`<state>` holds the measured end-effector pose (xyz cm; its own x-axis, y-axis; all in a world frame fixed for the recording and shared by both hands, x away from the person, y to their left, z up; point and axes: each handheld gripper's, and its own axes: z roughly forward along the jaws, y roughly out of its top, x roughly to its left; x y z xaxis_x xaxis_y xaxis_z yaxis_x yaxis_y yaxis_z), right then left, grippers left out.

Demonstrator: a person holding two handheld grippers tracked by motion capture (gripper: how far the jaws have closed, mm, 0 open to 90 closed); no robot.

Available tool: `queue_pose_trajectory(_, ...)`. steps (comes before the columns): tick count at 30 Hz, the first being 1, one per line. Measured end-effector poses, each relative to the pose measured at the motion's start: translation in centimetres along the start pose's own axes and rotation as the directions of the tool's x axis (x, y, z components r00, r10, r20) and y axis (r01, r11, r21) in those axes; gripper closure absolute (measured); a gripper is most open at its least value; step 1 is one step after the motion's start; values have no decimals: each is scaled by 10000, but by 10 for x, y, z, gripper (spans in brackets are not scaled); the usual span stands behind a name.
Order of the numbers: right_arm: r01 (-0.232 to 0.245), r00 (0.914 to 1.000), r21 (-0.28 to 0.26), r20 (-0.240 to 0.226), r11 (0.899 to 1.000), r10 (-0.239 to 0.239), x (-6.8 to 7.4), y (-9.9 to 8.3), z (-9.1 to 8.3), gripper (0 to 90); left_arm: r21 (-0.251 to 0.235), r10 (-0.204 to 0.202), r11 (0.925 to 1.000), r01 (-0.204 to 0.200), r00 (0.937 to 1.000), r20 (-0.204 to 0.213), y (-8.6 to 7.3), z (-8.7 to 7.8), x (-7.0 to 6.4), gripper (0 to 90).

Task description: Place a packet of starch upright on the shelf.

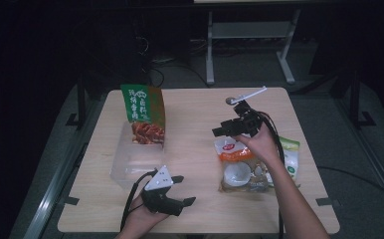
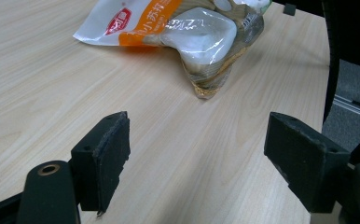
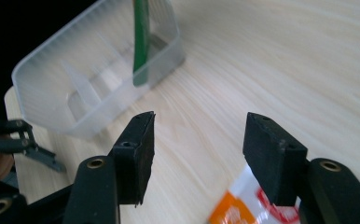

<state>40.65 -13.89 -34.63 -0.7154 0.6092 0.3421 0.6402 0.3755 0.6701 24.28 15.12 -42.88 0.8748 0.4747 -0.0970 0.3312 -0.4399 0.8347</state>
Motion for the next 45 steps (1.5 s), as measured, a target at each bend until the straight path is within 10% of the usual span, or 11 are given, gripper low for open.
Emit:
queue_pose_trajectory(30,-1174,9893,209,901,9929,1151,-40,-72,-45,430,73,-198,9998,197,9997,150,-1,3,-2,223)
queue_pose_trajectory(45,-2048,9705,288,1359,9784,1992,-62,-98,-51,456,172,-162,9997,160,9998,146,-1,4,-3,223)
